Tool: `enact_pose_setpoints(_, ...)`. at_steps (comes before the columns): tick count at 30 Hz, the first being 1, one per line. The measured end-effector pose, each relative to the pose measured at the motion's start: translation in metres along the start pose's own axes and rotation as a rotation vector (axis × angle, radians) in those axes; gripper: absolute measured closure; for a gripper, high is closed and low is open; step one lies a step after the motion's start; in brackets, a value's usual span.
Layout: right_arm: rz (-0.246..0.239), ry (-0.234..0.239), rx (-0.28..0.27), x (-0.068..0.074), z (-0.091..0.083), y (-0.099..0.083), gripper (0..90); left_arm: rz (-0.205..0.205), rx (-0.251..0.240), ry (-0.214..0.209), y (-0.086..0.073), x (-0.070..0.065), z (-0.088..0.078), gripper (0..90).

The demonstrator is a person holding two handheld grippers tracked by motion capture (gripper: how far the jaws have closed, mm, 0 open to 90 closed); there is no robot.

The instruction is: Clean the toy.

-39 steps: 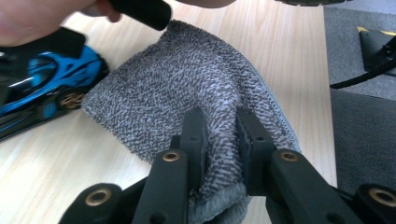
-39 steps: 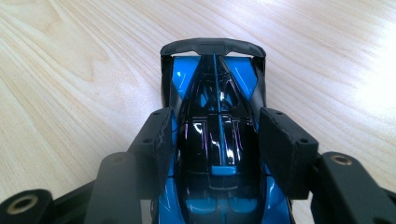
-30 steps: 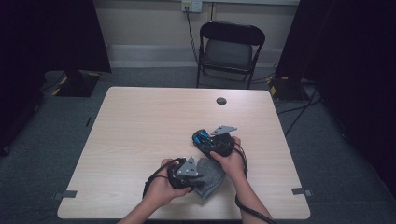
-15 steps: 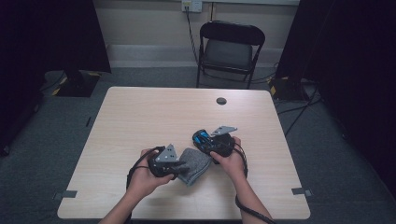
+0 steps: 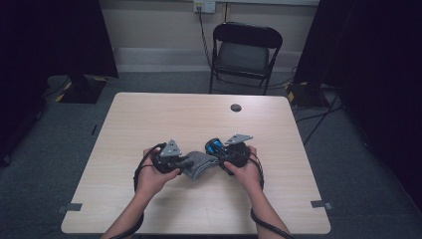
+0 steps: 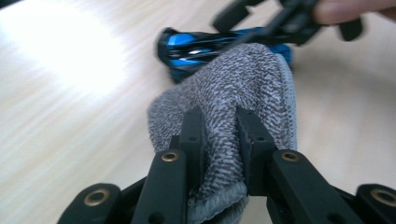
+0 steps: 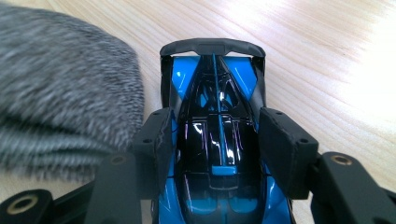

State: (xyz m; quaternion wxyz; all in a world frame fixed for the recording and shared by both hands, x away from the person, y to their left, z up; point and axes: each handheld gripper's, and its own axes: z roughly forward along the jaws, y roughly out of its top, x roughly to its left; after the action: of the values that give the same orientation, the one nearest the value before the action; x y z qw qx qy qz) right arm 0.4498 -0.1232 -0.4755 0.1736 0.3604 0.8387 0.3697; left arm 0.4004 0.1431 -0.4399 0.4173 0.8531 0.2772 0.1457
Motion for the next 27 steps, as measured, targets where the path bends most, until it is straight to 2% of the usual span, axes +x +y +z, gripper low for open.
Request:
enact_pose_setpoints(4, 0.004, -0.004, 0.004, 0.001, 0.000, 0.001, 45.6, -0.007, 0.003, 0.067, 0.003, 0.008, 0.007, 74.5)
enact_pose_setpoints(5, 0.004, -0.003, 0.005, 0.001, 0.000, 0.001, 45.6, -0.023, -0.004, 0.079, 0.003, 0.010, 0.010, 74.5)
enact_pose_setpoints(12, 0.005, -0.005, 0.004, 0.001, 0.001, 0.001, 45.6, -0.071, -0.011, 0.105, 0.007, 0.015, 0.022, 74.6)
enact_pose_setpoints(16, 0.005, -0.004, 0.003, 0.001, 0.001, 0.001, 45.6, -0.050, -0.001, 0.102, 0.010, 0.016, 0.019, 74.6)
enact_pose_setpoints(25, 0.001, -0.003, -0.003, 0.000, 0.001, 0.000, 45.6, -0.065, -0.018, 0.133, 0.005, 0.024, 0.003, 74.6)
enact_pose_setpoints(27, 0.002, -0.004, -0.001, 0.001, 0.001, 0.000, 45.6, -0.069, -0.017, 0.154, 0.004, 0.027, 0.000, 74.6)
